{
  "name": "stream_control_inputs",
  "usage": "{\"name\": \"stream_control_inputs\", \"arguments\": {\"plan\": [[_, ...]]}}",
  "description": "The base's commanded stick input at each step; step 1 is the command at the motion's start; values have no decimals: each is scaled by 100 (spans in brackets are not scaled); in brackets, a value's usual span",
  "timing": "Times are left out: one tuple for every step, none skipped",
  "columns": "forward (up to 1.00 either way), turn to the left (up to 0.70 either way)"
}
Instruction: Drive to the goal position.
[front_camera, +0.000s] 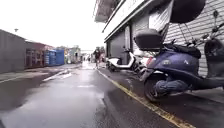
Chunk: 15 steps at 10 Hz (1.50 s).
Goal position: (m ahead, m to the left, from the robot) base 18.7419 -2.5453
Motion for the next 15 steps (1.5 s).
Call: {"name": "stream_control_inputs", "arguments": {"plan": [[3,1],[3,1],[3,1],[3,1],[3,1],[3,1],[3,1],[3,1],[3,1],[3,1],[3,1],[3,1],[3,1],[3,1],[3,1]]}}
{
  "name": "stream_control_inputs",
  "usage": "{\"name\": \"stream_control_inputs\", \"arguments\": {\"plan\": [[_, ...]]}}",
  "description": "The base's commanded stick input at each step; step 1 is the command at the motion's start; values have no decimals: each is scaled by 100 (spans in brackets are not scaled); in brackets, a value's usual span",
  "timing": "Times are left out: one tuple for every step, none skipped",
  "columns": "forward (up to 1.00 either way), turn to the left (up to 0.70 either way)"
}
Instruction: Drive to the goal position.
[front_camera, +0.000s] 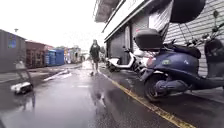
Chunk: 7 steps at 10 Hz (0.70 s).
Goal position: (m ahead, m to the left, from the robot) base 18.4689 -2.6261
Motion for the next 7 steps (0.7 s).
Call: {"name": "stream_control_inputs", "arguments": {"plan": [[3,1],[3,1],[3,1],[3,1],[3,1],[3,1],[3,1]]}}
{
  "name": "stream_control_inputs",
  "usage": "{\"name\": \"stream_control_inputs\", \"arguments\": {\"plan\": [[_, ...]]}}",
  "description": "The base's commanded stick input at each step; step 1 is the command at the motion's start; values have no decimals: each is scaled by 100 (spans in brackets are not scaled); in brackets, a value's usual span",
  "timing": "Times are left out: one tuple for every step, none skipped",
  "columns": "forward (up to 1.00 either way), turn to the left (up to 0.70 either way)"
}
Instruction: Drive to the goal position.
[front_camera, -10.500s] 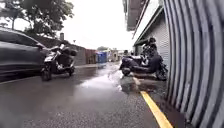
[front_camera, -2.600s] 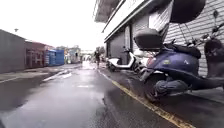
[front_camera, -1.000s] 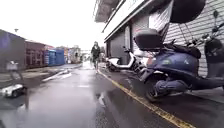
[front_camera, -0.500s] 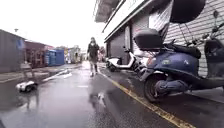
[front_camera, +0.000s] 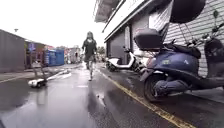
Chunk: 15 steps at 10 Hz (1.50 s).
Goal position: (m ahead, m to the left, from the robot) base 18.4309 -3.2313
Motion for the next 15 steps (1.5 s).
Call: {"name": "stream_control_inputs", "arguments": {"plan": [[3,1],[3,1],[3,1],[3,1],[3,1],[3,1],[3,1],[3,1],[3,1],[3,1],[3,1],[3,1],[3,1],[3,1],[3,1]]}}
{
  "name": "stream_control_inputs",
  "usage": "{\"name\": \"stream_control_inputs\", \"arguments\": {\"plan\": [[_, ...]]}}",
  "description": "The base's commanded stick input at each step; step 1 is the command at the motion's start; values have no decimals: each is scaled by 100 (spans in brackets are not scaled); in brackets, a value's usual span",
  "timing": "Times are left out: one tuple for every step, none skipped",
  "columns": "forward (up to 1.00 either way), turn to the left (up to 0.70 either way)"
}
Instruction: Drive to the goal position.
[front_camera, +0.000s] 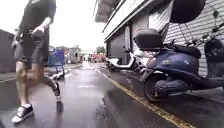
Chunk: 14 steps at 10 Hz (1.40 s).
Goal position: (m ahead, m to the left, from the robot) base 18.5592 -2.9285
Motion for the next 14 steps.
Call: {"name": "stream_control_inputs", "arguments": {"plan": [[3,1],[3,1],[3,1],[3,1],[3,1],[3,1],[3,1],[3,1],[3,1],[3,1],[3,1],[3,1],[3,1],[3,1]]}}
